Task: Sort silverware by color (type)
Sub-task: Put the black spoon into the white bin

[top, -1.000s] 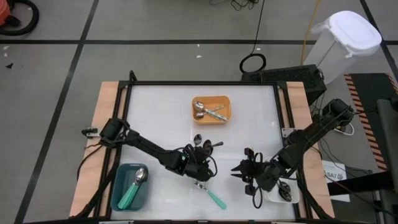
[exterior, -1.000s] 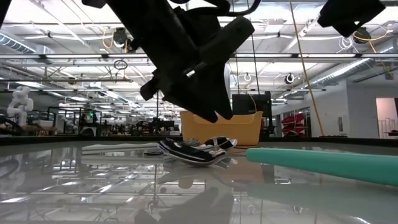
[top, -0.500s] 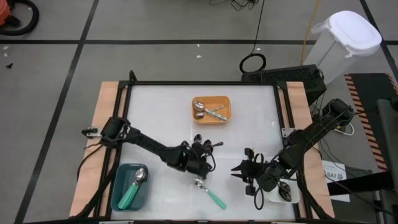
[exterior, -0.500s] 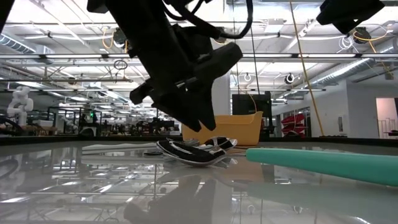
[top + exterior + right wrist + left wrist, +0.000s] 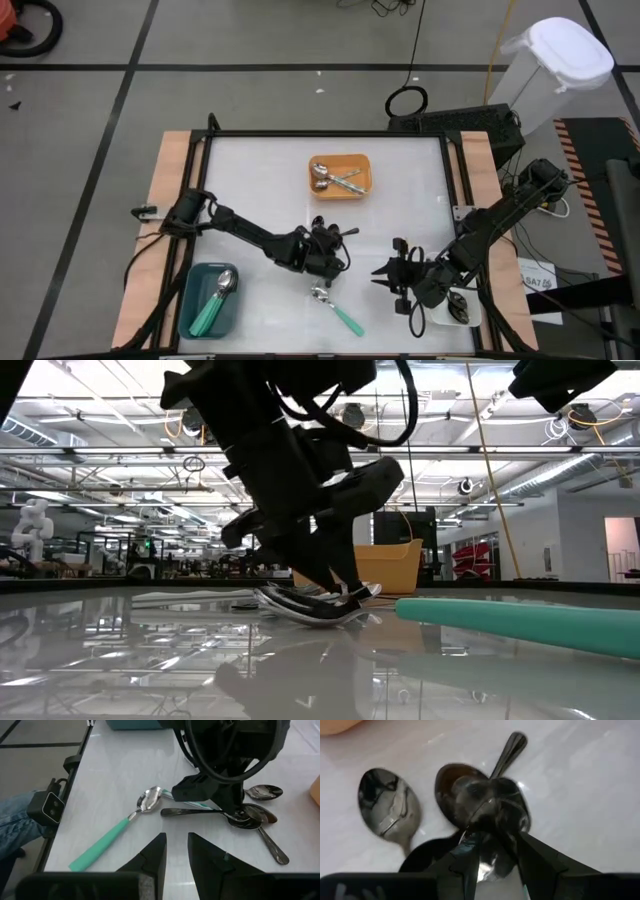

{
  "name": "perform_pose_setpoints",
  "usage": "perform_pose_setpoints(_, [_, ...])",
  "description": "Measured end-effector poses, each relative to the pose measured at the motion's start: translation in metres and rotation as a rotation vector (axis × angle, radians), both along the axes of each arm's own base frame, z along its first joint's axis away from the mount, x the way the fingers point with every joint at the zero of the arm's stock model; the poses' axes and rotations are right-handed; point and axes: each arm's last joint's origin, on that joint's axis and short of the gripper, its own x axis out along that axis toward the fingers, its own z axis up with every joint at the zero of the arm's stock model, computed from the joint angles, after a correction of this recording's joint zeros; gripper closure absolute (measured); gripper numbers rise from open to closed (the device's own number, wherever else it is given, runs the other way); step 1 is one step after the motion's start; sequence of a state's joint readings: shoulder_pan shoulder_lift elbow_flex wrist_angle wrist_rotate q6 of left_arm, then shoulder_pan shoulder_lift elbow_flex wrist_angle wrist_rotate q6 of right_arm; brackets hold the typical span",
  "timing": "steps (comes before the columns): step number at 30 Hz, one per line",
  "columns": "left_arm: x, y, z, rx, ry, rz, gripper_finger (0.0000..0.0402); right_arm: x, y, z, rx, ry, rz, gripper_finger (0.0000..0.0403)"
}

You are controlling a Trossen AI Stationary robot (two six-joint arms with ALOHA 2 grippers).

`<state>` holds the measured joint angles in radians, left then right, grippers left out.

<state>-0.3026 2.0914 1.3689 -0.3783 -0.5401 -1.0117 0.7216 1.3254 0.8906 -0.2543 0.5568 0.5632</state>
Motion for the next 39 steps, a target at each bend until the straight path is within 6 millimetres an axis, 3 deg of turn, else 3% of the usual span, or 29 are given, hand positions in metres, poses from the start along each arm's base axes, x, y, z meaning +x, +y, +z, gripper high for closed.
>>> perform_pose_setpoints(35, [0.006,0.0,-0.009,-0.026,-0.005,-0.044,0.0271,0.0,0.0,0.0,-0.008,0.002,0.004,0.033])
perform_pose_setpoints(39, [0.007,-0.001,-0.008,-0.03,-0.018,-0.05,0.0284,0.0,0.0,0.0,-0.008,0.003,0.005,0.033])
